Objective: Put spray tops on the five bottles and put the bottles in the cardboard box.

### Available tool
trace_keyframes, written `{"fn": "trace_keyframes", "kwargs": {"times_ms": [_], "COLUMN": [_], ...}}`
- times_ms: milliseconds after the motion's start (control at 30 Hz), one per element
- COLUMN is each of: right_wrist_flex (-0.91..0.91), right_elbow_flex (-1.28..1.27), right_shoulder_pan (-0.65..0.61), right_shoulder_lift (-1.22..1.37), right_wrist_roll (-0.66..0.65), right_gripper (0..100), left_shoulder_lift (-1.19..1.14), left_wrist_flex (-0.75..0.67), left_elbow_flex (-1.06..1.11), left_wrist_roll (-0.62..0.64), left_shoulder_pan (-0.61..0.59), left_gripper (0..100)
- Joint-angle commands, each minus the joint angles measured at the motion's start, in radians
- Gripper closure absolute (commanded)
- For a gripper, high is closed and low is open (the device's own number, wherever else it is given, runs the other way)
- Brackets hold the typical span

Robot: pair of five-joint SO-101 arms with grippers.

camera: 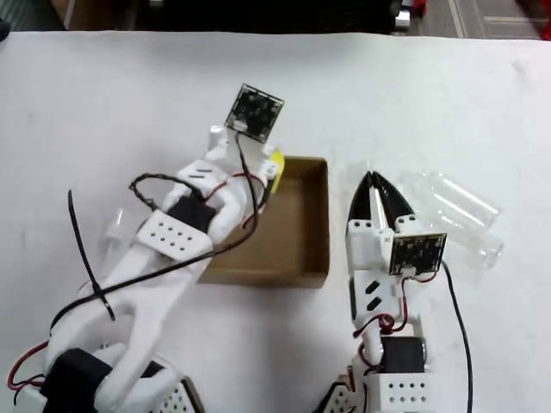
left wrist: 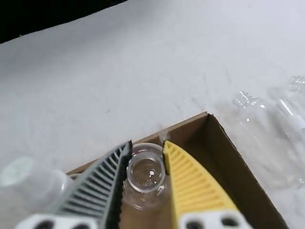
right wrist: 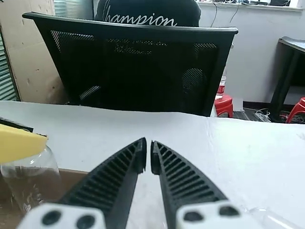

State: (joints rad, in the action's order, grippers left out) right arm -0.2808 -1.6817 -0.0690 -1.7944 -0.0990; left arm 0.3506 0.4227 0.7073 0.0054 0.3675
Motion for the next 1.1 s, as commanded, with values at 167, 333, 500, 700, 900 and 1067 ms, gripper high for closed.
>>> {"fn": "trace_keyframes", "kwargs": {"times_ms": [167,333,500,700,900,1067], "right_wrist_flex": [0.008,0.008,0.005,0.005,0.005,0.005], "right_elbow_flex": [-0.009,-0.009,-0.009,-0.009,-0.009,-0.009], "right_shoulder_pan": [-0.005,-0.005,-0.005,-0.005,-0.005,-0.007], "right_shoulder_lift": [-0.004,-0.004,-0.004,-0.004,-0.004,-0.002], "right_wrist_roll": [-0.017,-0.017,-0.017,-0.018,-0.018,-0.020], "right_gripper": [98.4,98.4,98.4,98.4,98.4,98.4], "left_shoulder_lift": [0.005,0.005,0.004,0.004,0.004,0.004], "left_wrist_flex": [-0.020,-0.020,0.003,0.009,0.005,0.000], "left_elbow_flex": [-0.009,-0.009,-0.011,-0.009,0.008,0.026], "left_wrist_roll": [-0.003,-0.002,-0.002,-0.006,-0.006,-0.005], "left_shoulder_pan": [-0.005,-0.007,-0.012,-0.033,-0.024,-0.028], "left_gripper": [97,97,97,97,97,97]}}
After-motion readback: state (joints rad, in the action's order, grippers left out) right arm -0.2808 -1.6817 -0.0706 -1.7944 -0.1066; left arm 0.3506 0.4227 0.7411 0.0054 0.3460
